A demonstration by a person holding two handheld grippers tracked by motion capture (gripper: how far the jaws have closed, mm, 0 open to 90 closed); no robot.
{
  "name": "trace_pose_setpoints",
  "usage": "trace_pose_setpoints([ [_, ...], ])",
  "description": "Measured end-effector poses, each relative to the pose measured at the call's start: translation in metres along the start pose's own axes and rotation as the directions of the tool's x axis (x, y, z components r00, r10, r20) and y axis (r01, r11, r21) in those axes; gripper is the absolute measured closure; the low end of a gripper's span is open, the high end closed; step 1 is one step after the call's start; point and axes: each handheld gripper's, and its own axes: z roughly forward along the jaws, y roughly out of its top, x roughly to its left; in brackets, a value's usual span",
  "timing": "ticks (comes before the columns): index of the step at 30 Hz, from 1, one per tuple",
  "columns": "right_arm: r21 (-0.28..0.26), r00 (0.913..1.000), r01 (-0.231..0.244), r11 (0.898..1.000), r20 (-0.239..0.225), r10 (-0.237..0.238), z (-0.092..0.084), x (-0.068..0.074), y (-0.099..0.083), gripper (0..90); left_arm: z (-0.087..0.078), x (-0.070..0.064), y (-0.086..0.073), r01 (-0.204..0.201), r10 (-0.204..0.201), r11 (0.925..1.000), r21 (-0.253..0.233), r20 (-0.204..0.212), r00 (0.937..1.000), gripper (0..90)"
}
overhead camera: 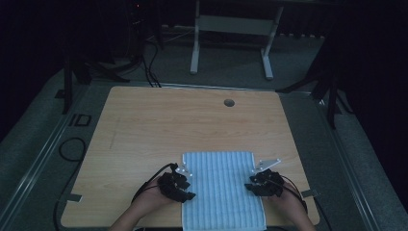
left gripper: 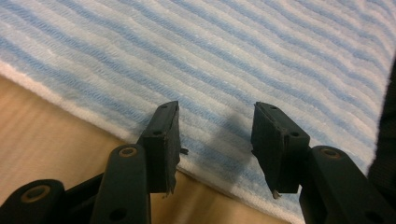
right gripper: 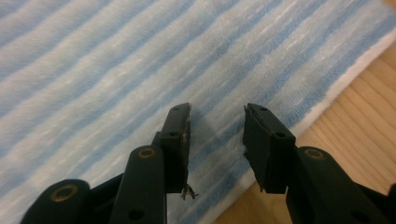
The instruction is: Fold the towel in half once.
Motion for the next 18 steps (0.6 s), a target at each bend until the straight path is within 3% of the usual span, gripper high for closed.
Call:
trace_pose_setpoints([
  [4,-0.031,0.9996,-0.026,0.999,-0.011,0.026,0.005,-0.009,0.003,60.7,0.0,0.014,0.003,0.017,-0.016,0.9998,-0.015,0.006,0.9998,51.9],
  [7,-0.021,0.9997,-0.023,1.0,-0.004,0.023,0.007,-0.013,0.009,60.5,0.001,0.022,0.009,0.006,-0.006,0.9999,-0.01,-0.007,1.0,51.9],
  [18,-0.025,0.9987,-0.051,0.998,-0.002,0.051,0.02,-0.037,0.03,59.5,0.004,0.05,0.025,0.026,-0.026,0.9996,-0.012,-0.052,0.9983,52.4],
])
